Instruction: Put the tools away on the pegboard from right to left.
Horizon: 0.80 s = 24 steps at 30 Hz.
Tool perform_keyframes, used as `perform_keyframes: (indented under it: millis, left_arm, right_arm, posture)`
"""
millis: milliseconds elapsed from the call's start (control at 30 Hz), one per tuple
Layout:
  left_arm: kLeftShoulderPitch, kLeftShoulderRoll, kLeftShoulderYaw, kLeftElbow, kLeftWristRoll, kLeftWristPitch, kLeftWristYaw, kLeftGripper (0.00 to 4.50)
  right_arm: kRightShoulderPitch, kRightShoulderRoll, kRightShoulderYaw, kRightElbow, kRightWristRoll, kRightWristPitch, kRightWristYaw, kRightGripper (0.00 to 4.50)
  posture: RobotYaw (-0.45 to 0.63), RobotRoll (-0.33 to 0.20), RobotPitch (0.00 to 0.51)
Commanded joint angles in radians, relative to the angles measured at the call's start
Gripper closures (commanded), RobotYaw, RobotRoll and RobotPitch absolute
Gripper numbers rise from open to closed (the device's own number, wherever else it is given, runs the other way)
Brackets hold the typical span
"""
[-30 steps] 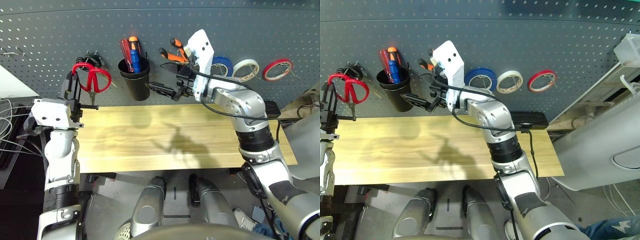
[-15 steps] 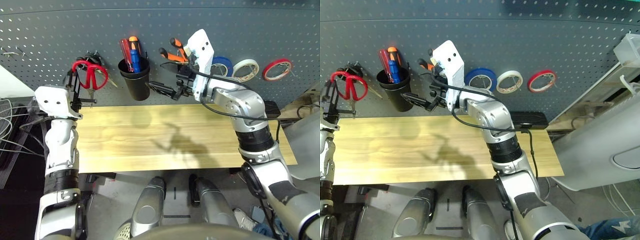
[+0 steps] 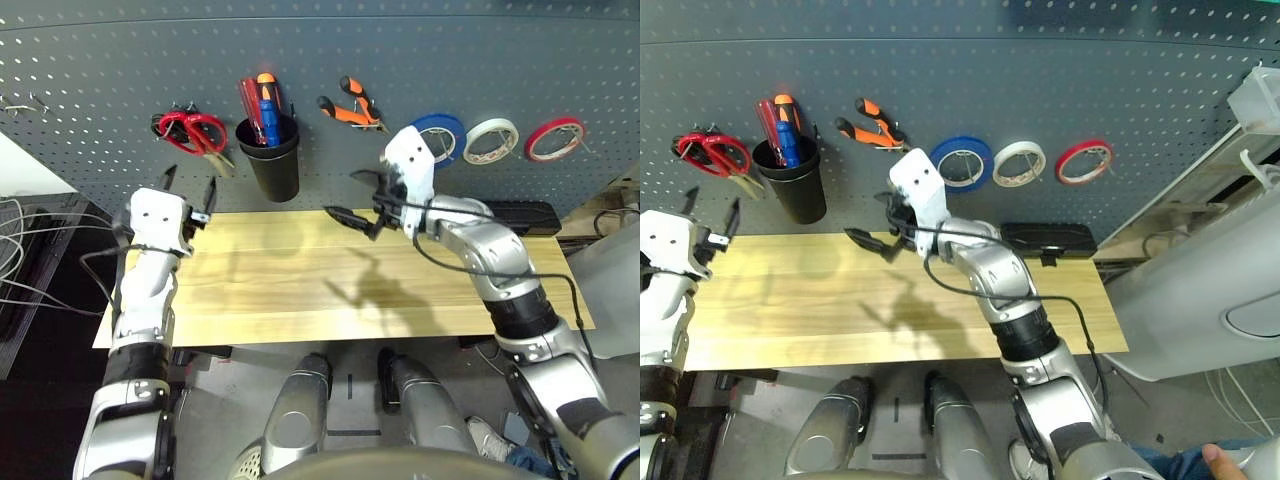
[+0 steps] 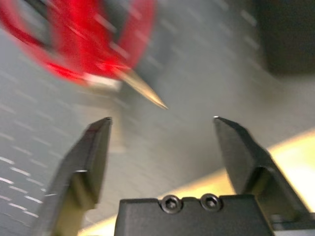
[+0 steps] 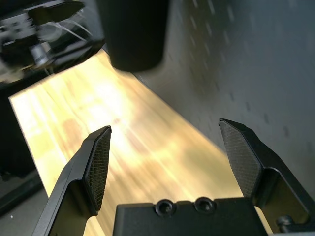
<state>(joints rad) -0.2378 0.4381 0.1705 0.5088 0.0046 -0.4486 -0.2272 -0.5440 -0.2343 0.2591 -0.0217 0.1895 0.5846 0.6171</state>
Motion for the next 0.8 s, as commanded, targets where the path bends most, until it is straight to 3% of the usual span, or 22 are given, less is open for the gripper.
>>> perform_keyframes:
  millis: [33,233,467,800]
  left_arm:
    - [0.023,-0.021,-0.035,0.023,0.012,0.025,-0.019,0.03]
    - [0.010,-0.067,-0.099,0.066,0.031,0.137,-0.032,0.03]
    - [-0.048,-0.097,-0.127,0.150,0.047,0.222,-0.020,0.03]
    - [-0.133,-0.148,-0.177,0.290,0.123,0.339,0.090,0.03]
  right_arm:
    - [0.024,0.014,-0.011,0.071,-0.031,0.002,-0.055,0.00]
    - [0.055,0.043,-0.130,0.315,-0.051,0.009,-0.222,0.00]
    - [0.058,0.001,-0.267,0.497,-0.080,0.054,-0.401,0.00]
    - [0.077,-0.075,-0.357,0.594,-0.087,-0.050,-0.425,0.00]
  posture:
    - [0.11,0.000,0.224]
    - [0.10,0.000,0.235]
    - [0.07,0.000,0.246]
    - [0.04,0.000,0.238]
